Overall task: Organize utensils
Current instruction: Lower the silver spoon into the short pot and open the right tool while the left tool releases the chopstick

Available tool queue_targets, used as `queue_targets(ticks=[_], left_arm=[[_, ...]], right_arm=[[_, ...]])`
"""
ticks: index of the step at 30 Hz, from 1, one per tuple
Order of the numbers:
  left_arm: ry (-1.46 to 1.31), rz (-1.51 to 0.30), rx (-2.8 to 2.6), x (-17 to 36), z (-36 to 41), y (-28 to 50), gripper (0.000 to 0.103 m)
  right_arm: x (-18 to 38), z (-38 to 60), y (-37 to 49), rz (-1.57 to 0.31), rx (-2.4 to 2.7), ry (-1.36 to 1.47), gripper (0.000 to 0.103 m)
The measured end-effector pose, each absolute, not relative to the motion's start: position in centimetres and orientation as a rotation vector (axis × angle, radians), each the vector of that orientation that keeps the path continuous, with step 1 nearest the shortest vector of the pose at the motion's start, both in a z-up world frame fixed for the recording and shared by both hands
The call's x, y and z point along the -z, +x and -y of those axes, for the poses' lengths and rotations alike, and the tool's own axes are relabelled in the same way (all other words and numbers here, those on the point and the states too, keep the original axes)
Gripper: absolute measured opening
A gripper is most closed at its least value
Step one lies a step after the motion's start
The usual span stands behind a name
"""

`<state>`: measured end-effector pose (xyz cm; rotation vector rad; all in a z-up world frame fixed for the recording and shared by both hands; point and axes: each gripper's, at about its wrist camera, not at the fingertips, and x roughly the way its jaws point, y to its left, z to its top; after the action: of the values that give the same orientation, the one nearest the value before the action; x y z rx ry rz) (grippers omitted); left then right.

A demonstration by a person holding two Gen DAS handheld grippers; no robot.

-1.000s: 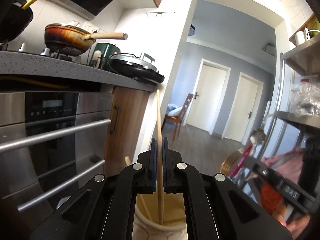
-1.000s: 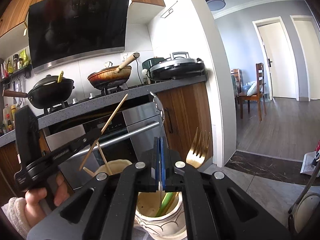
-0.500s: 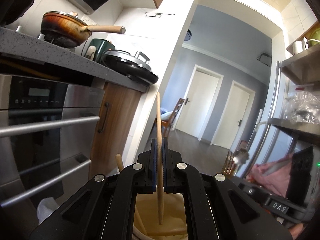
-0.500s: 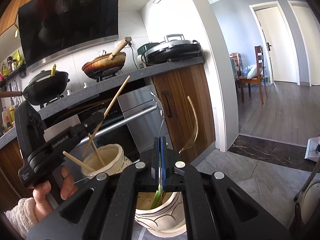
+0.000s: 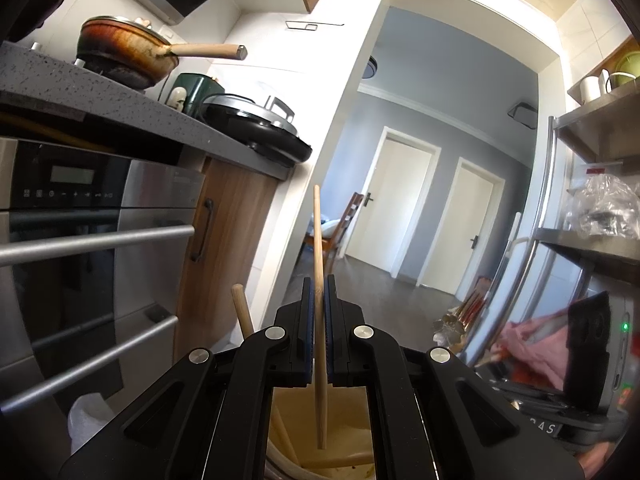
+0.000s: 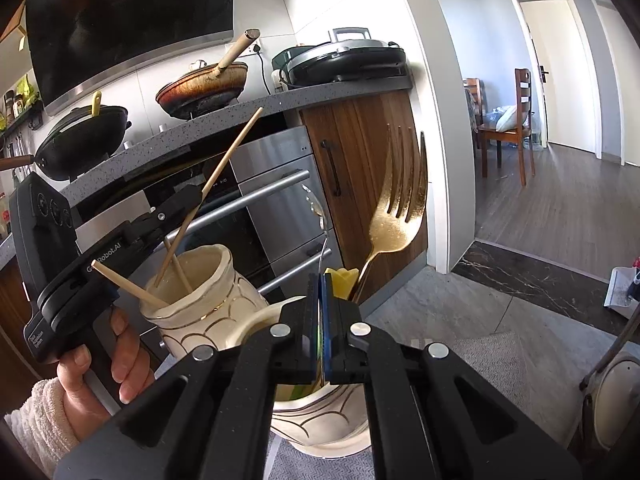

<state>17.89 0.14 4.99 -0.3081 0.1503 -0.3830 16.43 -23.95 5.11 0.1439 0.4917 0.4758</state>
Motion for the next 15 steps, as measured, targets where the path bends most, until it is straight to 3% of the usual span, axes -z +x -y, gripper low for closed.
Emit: queue_targets(ticks=[15], left_arm=[[-0.241, -0.180, 0.367, -3.9, 0.3, 16.8, 0.005]], right_arm=[[-5.3, 24.0, 16.3, -0.482, -0.482, 0.140, 0.001]])
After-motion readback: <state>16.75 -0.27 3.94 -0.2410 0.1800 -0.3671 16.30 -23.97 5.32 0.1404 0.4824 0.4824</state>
